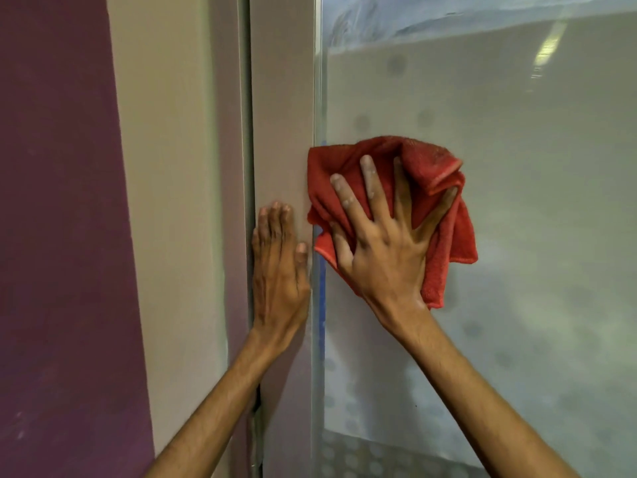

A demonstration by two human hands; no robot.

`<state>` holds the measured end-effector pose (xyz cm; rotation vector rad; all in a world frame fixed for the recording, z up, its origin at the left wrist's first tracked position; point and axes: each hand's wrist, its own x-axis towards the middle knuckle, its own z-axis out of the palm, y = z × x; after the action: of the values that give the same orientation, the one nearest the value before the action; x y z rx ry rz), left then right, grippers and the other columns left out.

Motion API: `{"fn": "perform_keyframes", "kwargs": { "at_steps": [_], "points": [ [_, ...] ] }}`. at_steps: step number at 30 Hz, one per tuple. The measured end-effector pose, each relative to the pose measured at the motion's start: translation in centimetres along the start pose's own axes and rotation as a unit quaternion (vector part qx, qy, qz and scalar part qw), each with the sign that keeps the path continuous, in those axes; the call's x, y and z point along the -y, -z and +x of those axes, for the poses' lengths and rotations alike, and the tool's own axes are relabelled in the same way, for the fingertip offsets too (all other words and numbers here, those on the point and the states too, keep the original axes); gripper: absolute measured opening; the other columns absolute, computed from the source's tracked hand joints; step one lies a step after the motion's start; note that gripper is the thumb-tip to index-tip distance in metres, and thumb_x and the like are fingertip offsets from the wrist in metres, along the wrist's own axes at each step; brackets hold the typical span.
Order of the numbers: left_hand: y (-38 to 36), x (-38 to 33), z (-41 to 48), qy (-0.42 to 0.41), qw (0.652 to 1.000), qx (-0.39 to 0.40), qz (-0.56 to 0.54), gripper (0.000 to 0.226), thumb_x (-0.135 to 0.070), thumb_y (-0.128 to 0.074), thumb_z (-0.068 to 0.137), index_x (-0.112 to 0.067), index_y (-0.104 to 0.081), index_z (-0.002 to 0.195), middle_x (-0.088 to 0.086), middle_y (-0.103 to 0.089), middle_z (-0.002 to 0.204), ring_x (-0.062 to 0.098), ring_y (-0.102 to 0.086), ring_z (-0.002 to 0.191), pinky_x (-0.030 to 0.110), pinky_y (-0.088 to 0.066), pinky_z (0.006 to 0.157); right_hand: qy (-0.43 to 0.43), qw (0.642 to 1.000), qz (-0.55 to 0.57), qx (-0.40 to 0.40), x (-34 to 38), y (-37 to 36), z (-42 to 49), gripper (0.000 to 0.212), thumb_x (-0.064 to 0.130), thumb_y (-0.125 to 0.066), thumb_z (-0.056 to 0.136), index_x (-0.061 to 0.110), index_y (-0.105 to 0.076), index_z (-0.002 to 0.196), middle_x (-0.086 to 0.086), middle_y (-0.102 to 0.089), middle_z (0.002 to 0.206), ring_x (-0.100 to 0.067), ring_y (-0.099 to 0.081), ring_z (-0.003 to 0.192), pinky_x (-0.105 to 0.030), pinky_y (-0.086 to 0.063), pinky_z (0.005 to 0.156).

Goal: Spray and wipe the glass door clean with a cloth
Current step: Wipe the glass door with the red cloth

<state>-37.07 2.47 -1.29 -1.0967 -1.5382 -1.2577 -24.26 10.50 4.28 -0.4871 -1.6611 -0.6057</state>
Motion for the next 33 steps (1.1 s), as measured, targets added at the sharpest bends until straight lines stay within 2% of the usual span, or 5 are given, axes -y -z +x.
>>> {"fn": "perform_keyframes", "kwargs": {
  "at_steps": [5,17,24,30,33],
  "points": [
    [0.3,0.7,-1.8,0.021,1.000,0.001,-0.014,0.054,-0.020,-0.031,0.106,-0.008,-0.014,0.156,0.004,-0.005,0.165,0.014,0.001,0.153,0.032,0.001,0.125,0.001,1.000,0.000,0.017,0.1,0.0,-3.1,0.056,0.059,-0.025,0.099,0.042,-0.034,0.151,0.002,-0.027,0.163,-0.029,-0.025,0.147,-0.081,-0.012,0.106],
    [0.8,-0.4,-5.9,0.022,0.999,0.030,0.004,0.054,-0.016,-0.033,0.105,-0.010,-0.016,0.156,0.002,-0.007,0.165,0.014,-0.002,0.153,0.031,0.000,0.125,0.051,0.997,-0.038,0.050,-1.2,0.4,-8.3,0.063,0.060,-0.049,0.094,0.042,-0.033,0.152,0.003,-0.026,0.163,-0.026,-0.022,0.151,-0.080,-0.001,0.109],
    [0.3,-2.1,-5.5,0.003,1.000,0.030,0.003,0.054,-0.013,-0.030,0.105,-0.007,-0.015,0.156,0.007,-0.007,0.165,0.019,-0.002,0.154,0.043,-0.003,0.125,0.061,0.998,-0.013,0.033,-4.3,2.1,-4.0,0.064,0.059,-0.051,0.090,0.038,-0.041,0.149,0.003,-0.033,0.161,-0.028,-0.023,0.151,-0.077,-0.001,0.111],
    [-1.5,-5.0,-3.2,-0.021,0.999,0.010,0.036,0.054,-0.016,-0.030,0.104,-0.004,-0.016,0.155,0.010,-0.008,0.164,0.021,0.000,0.153,0.045,-0.002,0.125,0.036,0.999,-0.017,0.018,-7.6,3.8,-1.5,0.062,0.065,-0.030,0.095,0.037,-0.042,0.149,0.003,-0.034,0.161,-0.026,-0.022,0.152,-0.075,-0.003,0.112],
    [-3.0,-6.8,-2.6,-0.023,0.999,0.008,0.043,0.055,-0.019,-0.028,0.104,-0.003,-0.016,0.155,0.011,-0.009,0.164,0.021,0.000,0.153,0.048,-0.002,0.124,0.037,0.999,-0.032,0.004,-10.1,4.6,-1.5,0.061,0.063,-0.044,0.093,0.038,-0.042,0.149,0.003,-0.034,0.161,-0.025,-0.022,0.152,-0.073,-0.003,0.114]
  ]
}}
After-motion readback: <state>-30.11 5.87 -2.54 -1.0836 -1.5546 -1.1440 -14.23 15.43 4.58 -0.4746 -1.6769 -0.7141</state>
